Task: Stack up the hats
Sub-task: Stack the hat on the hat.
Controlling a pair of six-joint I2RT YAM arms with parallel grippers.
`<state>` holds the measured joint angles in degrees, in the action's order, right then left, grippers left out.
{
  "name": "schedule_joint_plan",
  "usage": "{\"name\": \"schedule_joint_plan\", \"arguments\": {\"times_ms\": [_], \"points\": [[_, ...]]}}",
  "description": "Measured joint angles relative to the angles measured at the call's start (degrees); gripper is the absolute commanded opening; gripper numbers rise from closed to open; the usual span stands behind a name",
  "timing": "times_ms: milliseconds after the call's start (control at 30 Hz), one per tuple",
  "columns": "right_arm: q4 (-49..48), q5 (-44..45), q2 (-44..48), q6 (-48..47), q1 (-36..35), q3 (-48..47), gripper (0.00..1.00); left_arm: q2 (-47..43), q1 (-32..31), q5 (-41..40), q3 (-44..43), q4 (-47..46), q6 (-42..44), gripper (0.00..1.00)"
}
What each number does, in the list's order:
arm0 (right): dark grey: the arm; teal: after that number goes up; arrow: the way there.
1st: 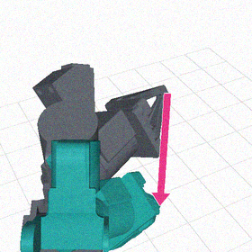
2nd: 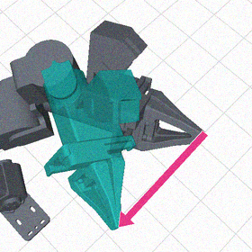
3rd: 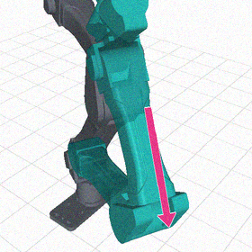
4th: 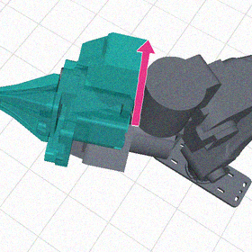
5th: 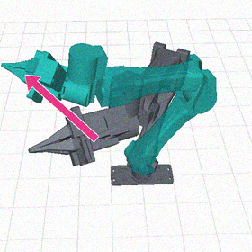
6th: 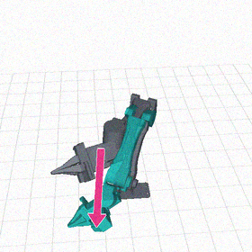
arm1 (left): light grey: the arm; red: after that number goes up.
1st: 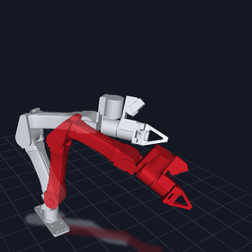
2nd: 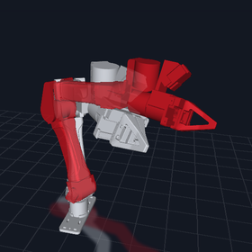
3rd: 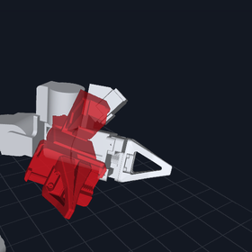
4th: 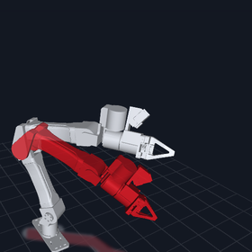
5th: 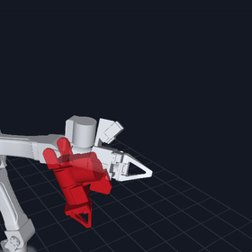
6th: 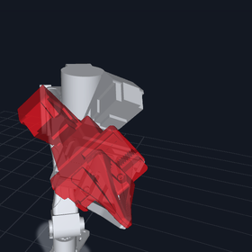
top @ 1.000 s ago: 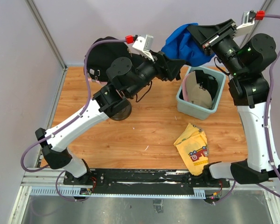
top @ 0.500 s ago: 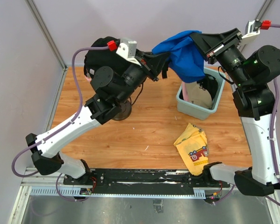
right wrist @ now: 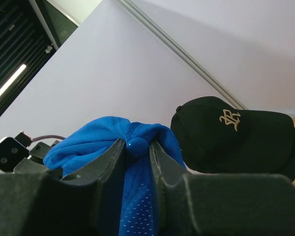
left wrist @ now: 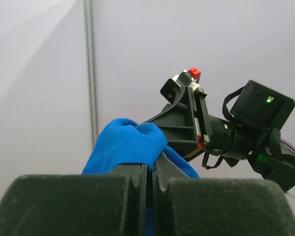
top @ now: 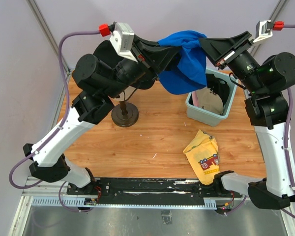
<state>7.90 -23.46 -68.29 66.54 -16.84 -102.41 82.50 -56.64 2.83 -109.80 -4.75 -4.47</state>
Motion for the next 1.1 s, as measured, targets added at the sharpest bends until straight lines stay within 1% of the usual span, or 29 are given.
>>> {"name": "schedule_joint_plan", "arguments": {"times_ms": [167,233,333,433,567,700,867,967,1100], "points": [[-2.8,-0.72,1.81,-1.77,-0.04,2.56,0.42,2.51,3.67,8.44,-10.05,7.04,-1.99,0.01],[-3.32,-0.5,2.56,-2.84,0.09,3.98,0.46,3.04,5.44,11.34,-13.07,8.63,-3.54,0.01],[-3.34,0.0,3.72,-4.5,0.55,6.69,0.48,3.28,7.74,15.28,-16.17,9.16,-6.4,0.0],[-3.39,0.02,5.11,-5.27,2.19,9.99,0.5,3.15,9.46,19.06,-17.0,8.09,-10.1,0.0],[-7.37,-1.86,6.51,-3.37,5.05,16.48,0.51,3.74,11.19,23.71,-17.07,5.99,-15.96,0.0],[-18.95,-5.88,5.75,4.22,6.43,26.43,0.53,6.19,12.31,27.98,-18.58,2.95,-22.34,0.0],[-40.96,-10.25,-1.77,21.11,6.51,34.45,0.6,9.7,14.08,33.16,-19.45,-4.15,-32.44,0.01],[-52.17,-11.69,-6.23,30.91,6.38,35.36,0.62,12.33,14.75,35.63,-20.65,-9.22,-39.15,0.0],[-63.8,-12.87,-8.41,39.28,4.24,35.32,0.64,16.76,15.06,37.94,-25.11,-15.1,-46.99,0.01]]}}
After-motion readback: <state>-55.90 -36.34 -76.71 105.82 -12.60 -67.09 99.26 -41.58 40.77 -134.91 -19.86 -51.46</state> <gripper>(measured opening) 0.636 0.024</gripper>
